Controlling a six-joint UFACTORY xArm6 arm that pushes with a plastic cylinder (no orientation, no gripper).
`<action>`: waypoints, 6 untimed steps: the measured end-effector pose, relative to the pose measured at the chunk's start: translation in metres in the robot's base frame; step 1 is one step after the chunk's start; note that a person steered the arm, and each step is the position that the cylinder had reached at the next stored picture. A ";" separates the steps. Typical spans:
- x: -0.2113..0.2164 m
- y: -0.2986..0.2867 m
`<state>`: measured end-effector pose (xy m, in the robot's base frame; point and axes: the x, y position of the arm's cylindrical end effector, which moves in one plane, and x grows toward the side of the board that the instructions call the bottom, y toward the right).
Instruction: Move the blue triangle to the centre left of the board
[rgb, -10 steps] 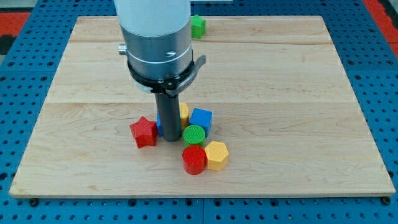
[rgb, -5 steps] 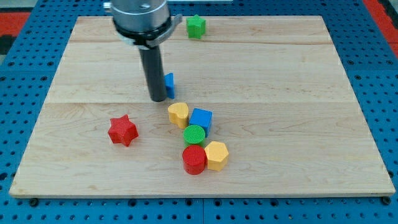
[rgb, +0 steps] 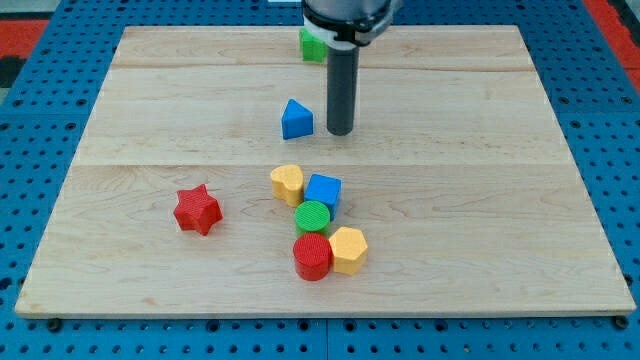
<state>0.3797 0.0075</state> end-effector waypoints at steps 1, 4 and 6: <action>0.006 -0.069; 0.011 -0.171; 0.032 -0.006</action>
